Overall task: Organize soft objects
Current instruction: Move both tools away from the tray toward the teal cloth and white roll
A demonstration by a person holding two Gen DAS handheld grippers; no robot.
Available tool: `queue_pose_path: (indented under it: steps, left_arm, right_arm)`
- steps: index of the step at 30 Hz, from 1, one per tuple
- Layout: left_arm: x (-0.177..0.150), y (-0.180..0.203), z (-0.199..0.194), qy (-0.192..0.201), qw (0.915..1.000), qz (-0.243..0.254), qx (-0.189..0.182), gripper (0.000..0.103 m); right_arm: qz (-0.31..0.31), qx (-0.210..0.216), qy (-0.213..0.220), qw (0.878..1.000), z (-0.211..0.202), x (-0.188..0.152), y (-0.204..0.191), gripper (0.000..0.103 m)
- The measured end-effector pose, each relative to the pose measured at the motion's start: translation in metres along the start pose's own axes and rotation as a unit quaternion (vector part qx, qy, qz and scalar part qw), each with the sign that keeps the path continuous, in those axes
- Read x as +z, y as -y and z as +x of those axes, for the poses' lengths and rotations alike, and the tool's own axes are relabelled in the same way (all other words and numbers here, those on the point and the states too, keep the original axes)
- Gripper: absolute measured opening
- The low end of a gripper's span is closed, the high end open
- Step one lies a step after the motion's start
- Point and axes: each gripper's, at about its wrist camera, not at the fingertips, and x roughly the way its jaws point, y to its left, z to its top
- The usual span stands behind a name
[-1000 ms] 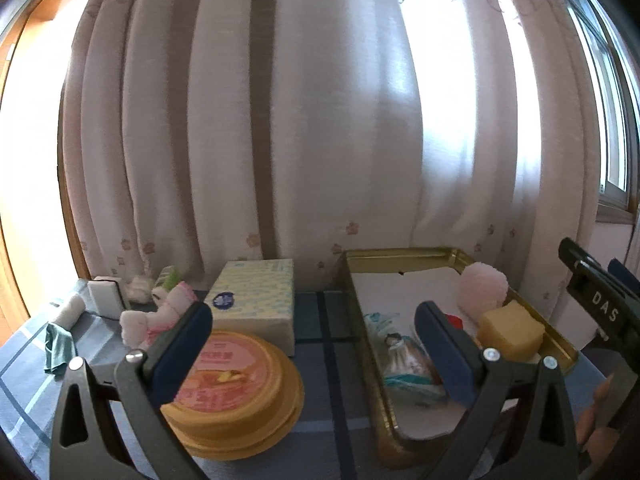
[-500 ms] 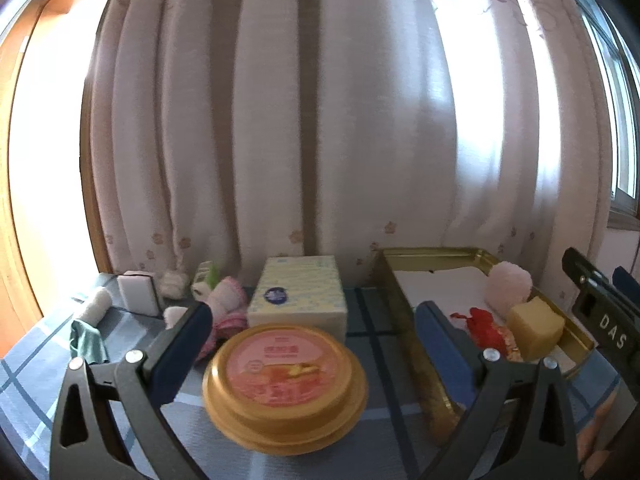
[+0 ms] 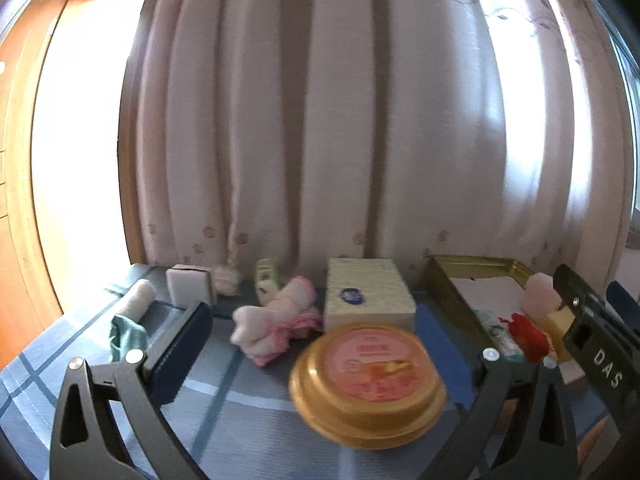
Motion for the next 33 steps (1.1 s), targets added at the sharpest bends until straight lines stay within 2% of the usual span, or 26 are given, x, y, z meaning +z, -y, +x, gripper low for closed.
queue_pose_path:
  steps: [7,15,20,27,33]
  left_arm:
    - [0.002,-0.030,0.002,-0.003,0.9997,-0.017,0.018,0.102]
    - [0.001,-0.065,0.007,-0.018,0.9961,-0.085,0.012,0.101]
    - [0.002,-0.079,0.007,-0.015,0.9963,-0.081,0.026,0.101]
    - [0.007,-0.106,0.010,0.004,0.9963,-0.032,0.080,0.101]
    - [0.010,-0.146,0.015,0.000,0.9929,-0.025,0.117,0.101]
  right_arm:
    - [-0.010,0.034,-0.005,0.999,-0.003,-0.004,-0.035,0.087]
    - [-0.023,0.061,-0.010,0.998,-0.004,-0.007,-0.066,0.087]
    - [-0.026,0.073,-0.017,0.997,-0.003,-0.009,-0.080,0.087]
    - [-0.045,0.098,-0.036,0.994,-0.001,-0.015,-0.116,0.087]
    - [-0.065,0.135,-0.055,0.987,0.000,-0.022,-0.155,0.087]
